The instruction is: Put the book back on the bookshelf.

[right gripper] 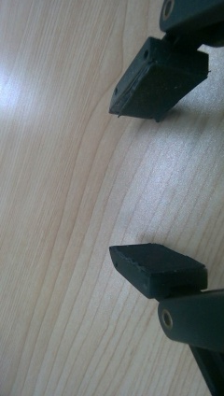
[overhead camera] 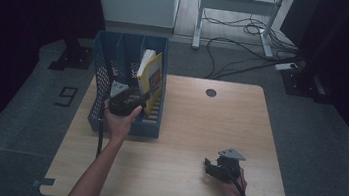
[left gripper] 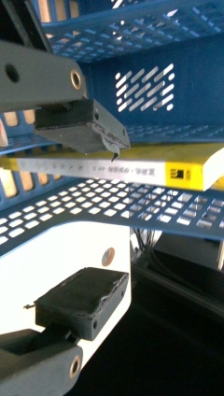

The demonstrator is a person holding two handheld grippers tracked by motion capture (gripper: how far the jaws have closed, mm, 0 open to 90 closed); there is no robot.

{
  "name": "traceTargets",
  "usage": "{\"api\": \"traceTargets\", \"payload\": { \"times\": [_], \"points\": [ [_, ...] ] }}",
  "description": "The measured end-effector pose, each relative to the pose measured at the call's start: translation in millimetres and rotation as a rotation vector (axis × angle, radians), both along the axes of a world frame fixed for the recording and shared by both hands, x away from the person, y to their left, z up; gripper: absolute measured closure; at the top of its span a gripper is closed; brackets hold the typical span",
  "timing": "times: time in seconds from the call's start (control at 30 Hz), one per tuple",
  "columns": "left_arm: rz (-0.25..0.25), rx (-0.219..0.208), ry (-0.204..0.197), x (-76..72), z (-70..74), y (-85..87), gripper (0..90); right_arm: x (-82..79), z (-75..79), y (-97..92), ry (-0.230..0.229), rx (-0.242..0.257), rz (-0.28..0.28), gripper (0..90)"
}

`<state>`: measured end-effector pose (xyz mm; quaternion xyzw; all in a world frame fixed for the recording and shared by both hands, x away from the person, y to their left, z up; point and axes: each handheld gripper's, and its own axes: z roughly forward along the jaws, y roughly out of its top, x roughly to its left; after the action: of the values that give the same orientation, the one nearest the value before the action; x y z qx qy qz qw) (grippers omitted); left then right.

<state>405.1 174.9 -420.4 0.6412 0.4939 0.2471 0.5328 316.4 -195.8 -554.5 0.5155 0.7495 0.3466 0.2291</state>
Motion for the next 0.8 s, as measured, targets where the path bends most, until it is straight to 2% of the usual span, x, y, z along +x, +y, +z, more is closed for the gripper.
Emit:
{"api": "traceTargets", "payload": {
  "times": [0.07, 0.2, 0.27, 0.43, 0.57, 0.8],
  "points": [
    [-0.027, -0.014, -0.004, -7.3, 0.3, 1.4, 31.3, 0.0, 0.0, 0.1, 0.000, 0.001, -0.002, 26.0],
    [-0.067, 0.011, -0.012, -20.6, -1.6, 1.4, 31.7, 0.0, 0.0, 0.1, 0.000, 0.002, -0.002, 26.0],
    [-0.082, 0.009, -0.013, -26.6, -3.5, 1.9, 31.8, 0.0, 0.0, 0.1, 0.000, 0.001, -0.003, 26.0],
    [-0.116, -0.001, -0.009, -45.2, -13.3, 5.7, 31.9, 0.0, 0.1, 0.2, 0.001, 0.002, -0.005, 25.9],
    [-0.164, -0.016, 0.014, -59.4, -23.0, 10.5, 31.9, 0.0, 0.0, 0.0, 0.001, 0.000, -0.003, 26.0],
    [-0.181, -0.020, 0.054, -76.4, -40.1, 21.8, 32.3, 0.0, 0.0, 0.0, 0.001, 0.000, -0.004, 26.0]
  ]
}}
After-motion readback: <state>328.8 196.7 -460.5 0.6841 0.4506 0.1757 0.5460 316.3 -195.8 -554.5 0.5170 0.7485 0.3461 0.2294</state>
